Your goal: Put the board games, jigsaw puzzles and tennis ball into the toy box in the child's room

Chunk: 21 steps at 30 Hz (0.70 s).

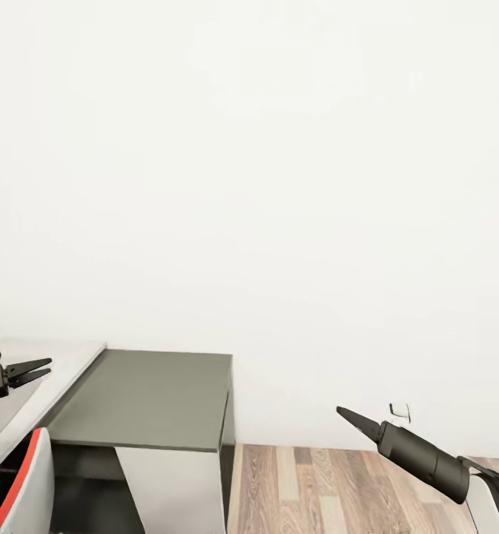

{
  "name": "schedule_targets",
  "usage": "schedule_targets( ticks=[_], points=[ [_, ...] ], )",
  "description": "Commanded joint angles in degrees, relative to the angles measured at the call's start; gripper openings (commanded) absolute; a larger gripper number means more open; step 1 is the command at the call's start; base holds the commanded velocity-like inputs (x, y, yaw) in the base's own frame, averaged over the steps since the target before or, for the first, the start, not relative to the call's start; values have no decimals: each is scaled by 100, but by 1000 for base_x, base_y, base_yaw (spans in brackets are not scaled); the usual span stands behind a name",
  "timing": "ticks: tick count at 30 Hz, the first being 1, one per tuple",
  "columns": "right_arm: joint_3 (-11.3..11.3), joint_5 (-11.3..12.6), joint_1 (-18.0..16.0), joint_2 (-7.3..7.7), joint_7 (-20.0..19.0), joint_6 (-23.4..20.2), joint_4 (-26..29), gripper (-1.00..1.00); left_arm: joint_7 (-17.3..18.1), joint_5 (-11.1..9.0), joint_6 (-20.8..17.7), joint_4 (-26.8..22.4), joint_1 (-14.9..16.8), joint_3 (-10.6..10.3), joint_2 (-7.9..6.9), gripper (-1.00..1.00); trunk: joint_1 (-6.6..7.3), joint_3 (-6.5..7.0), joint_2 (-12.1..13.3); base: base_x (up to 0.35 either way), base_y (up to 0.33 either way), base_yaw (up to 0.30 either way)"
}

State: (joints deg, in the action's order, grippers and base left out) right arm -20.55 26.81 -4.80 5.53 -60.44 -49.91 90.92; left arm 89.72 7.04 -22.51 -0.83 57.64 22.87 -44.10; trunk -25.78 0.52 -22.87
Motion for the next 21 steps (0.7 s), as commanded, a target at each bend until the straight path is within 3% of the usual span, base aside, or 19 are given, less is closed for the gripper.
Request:
schedule_targets(
  ticks=[1, 14, 18, 21],
  points=[
    [-2, 10, -4, 0, -10, -28, -6, 100, 28, 60, -61, 1, 2, 42, -2, 100, 0, 3, -4, -181, -181, -250],
    [-13, 9, -5, 0, 13, -28, -12, 100, 28, 62, -57, -1, 2, 42, 85, 100, 0, 66, -4, -38, -37, -250],
    [-25, 6, -4, 0, 31, -28, -18, 100, 28, 76, 14, -4, 2, 36, 273, 100, 0, 76, -4, -1, -1, -155],
    [-27, -25, -5, -6, 42, -28, -38, 100, 28, 92, 132, -5, 0, 26, 506, 100, 0, 78, -4, 0, 0, -42]
  ],
)
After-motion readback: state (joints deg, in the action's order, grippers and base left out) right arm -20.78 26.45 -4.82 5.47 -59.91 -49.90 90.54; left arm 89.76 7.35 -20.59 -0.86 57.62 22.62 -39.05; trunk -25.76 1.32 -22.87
